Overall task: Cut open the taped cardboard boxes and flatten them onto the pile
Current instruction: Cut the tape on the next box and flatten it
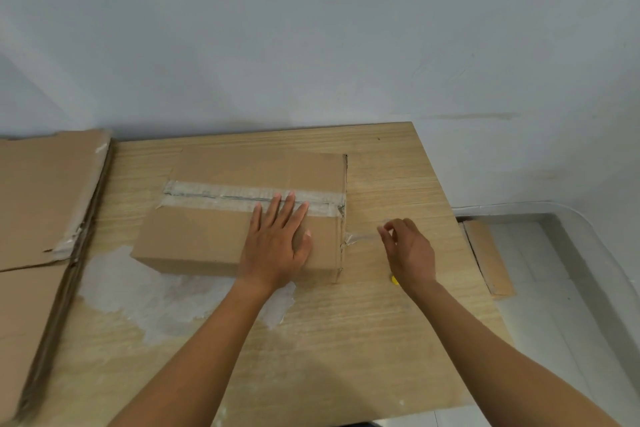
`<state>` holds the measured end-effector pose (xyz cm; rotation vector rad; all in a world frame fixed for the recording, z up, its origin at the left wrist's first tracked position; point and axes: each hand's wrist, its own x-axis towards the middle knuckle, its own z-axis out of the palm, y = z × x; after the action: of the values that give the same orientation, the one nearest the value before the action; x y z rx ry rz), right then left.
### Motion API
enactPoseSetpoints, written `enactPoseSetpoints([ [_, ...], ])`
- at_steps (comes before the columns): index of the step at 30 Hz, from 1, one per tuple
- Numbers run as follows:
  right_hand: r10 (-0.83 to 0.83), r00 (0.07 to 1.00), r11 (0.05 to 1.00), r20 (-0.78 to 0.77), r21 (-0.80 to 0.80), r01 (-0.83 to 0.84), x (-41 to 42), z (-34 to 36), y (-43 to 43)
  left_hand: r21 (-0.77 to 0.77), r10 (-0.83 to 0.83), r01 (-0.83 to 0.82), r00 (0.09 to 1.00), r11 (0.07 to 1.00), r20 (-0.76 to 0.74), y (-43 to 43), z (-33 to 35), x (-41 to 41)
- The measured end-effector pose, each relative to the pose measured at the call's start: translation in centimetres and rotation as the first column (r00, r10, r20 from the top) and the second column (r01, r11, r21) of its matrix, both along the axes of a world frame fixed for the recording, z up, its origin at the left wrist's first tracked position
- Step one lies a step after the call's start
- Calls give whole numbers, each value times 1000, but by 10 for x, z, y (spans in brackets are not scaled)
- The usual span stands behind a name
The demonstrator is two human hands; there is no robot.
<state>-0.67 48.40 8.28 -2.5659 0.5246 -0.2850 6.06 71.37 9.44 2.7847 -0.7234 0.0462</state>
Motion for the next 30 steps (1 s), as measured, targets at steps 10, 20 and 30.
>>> enactPoseSetpoints([
  [10,444,895,873,-41,-205,-443,123,58,59,8,10,-11,1000,1000,27,4,1,-6],
  [20,534,730,702,-426,-258,-664,160,48,62,126,349,-335,930,934,-117,16,5,-23],
  [30,473,742,715,-475,-285,-638,124,50,55,161,178,-161,979,974,-98,64,7,-27],
])
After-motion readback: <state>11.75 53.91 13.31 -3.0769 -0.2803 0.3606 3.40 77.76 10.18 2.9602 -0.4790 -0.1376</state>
